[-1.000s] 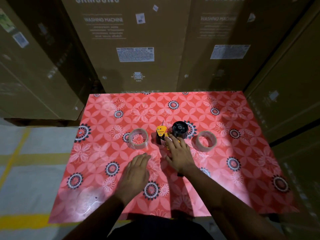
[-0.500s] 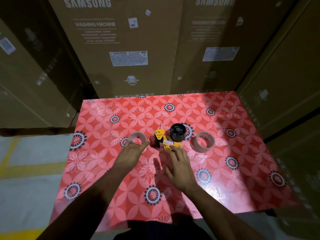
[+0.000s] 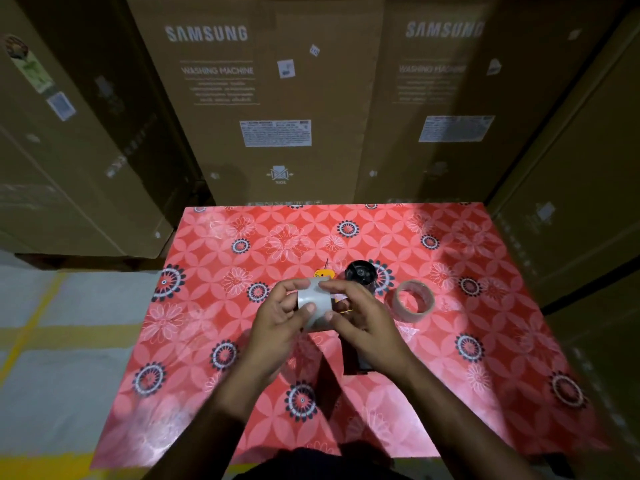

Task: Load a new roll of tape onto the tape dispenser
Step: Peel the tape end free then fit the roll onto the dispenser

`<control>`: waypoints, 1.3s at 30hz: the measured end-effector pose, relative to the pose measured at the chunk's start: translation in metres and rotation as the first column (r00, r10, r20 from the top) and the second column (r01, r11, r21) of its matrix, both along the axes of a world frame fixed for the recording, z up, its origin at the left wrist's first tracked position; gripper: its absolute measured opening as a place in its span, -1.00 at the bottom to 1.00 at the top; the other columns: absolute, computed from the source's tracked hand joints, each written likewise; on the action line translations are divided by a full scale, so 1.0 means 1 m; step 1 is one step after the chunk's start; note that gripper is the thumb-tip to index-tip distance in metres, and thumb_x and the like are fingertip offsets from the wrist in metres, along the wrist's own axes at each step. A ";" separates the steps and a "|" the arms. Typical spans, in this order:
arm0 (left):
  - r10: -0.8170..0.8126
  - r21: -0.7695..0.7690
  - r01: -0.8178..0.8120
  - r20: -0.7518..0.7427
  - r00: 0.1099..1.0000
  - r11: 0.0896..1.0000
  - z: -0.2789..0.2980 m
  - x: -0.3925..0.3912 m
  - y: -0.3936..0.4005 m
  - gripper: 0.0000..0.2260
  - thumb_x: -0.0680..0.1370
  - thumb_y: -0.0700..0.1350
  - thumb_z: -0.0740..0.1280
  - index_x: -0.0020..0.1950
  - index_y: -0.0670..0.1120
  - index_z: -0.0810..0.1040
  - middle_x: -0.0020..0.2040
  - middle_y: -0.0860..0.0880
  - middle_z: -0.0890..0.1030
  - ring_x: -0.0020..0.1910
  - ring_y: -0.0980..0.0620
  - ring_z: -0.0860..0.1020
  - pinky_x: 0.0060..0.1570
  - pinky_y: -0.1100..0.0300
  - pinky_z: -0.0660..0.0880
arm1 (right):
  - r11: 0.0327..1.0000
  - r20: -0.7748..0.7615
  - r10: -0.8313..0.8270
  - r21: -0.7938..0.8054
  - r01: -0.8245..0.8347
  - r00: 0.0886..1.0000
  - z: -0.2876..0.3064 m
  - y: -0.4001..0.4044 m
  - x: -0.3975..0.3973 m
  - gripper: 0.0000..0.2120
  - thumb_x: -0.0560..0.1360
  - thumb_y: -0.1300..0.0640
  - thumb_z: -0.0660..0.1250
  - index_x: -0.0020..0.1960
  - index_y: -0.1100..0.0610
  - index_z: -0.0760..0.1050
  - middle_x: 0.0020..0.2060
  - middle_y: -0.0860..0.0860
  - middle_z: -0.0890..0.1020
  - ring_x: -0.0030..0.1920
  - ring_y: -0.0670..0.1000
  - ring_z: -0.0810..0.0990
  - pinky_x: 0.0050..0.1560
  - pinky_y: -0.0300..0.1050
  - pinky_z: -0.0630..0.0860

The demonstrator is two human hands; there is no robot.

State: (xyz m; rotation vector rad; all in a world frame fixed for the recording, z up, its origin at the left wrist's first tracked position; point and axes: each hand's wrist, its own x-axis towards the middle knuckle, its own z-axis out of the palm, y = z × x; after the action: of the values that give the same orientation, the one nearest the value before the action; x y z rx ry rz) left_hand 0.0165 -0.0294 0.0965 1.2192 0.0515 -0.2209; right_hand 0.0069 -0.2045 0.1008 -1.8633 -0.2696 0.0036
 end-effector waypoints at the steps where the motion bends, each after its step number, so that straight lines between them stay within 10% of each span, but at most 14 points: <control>1: 0.010 0.007 -0.010 0.006 1.000 1.000 0.003 -0.002 -0.002 -0.71 0.49 -0.24 0.39 0.19 -0.13 0.50 0.06 -0.24 0.69 -0.04 -0.11 0.66 -0.09 0.10 0.60 | 1.000 0.010 0.005 0.005 -0.005 1.000 -0.001 0.000 -0.001 -0.65 0.53 0.16 0.42 0.30 -0.03 0.56 0.11 -0.12 0.62 -0.07 -0.08 0.60 -0.04 -0.15 0.56; 7: 0.077 0.226 -0.099 0.105 0.991 0.969 0.007 -0.018 -0.010 -0.89 0.50 -0.18 0.48 0.01 -0.05 0.65 -0.09 -0.27 0.70 -0.08 -0.18 0.65 -0.08 -0.18 0.55 | 0.993 -0.006 -0.054 0.107 0.054 0.999 -0.013 -0.005 -0.007 -0.72 0.51 0.15 0.47 0.20 -0.04 0.64 -0.06 0.09 0.68 -0.07 0.15 0.64 -0.04 0.16 0.57; 13: 0.026 0.286 -0.053 0.096 0.995 0.957 0.007 -0.033 -0.008 -0.75 0.52 -0.36 0.42 0.12 -0.09 0.67 0.02 -0.10 0.73 0.04 -0.03 0.67 0.04 0.05 0.58 | 0.984 -0.043 -0.092 0.148 0.097 0.995 -0.020 -0.005 -0.016 -0.80 0.54 0.10 0.42 0.14 -0.05 0.68 -0.06 0.02 0.71 -0.05 0.15 0.67 -0.01 0.26 0.57; 19: 0.070 0.283 -0.101 0.119 0.990 0.954 0.011 -0.036 -0.010 -0.78 0.53 -0.34 0.41 0.10 -0.09 0.68 0.02 0.00 0.74 0.05 0.02 0.69 0.02 0.15 0.59 | 0.982 -0.021 -0.120 0.145 0.122 0.993 -0.017 -0.005 -0.018 -0.80 0.50 0.07 0.48 0.11 -0.10 0.70 -0.22 -0.07 0.66 -0.23 0.04 0.61 -0.21 0.05 0.56; 26: 0.046 0.281 -0.083 0.137 0.990 0.956 0.012 -0.036 -0.011 -0.68 0.47 -0.40 0.46 0.16 -0.13 0.64 -0.07 0.04 0.74 -0.06 0.12 0.67 -0.10 0.28 0.57 | 0.982 0.001 -0.061 0.181 0.060 0.998 -0.008 -0.007 -0.020 -0.73 0.56 0.28 0.41 0.20 0.05 0.66 0.12 -0.14 0.70 0.17 -0.05 0.66 0.15 -0.18 0.55; 32: 0.099 0.276 -0.142 0.165 0.981 0.951 0.012 -0.034 -0.016 -0.81 0.42 -0.21 0.50 0.02 -0.07 0.70 -0.09 0.06 0.74 -0.09 0.13 0.67 -0.09 0.31 0.54 | 0.969 -0.029 -0.169 0.180 0.171 0.985 -0.012 -0.004 -0.017 -0.84 0.53 0.11 0.44 0.08 -0.04 0.72 0.00 -0.09 0.75 0.03 0.03 0.71 0.03 0.15 0.62; 39: 0.004 0.240 -0.033 0.117 0.993 0.970 0.011 -0.030 -0.010 -0.68 0.53 -0.38 0.40 0.19 -0.06 0.65 0.15 0.03 0.71 0.18 0.06 0.65 0.10 0.23 0.57 | 0.969 -0.070 -0.074 0.229 0.088 0.995 -0.015 -0.008 -0.020 -0.72 0.51 0.21 0.44 0.21 0.09 0.67 0.11 -0.07 0.73 0.15 0.02 0.68 0.15 -0.06 0.59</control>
State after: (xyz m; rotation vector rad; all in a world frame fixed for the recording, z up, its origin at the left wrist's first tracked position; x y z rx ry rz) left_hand -0.0138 -0.0393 0.1074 1.4723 -0.0118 -0.1289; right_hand -0.0128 -0.2124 0.0861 -1.6366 -0.1443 -0.0257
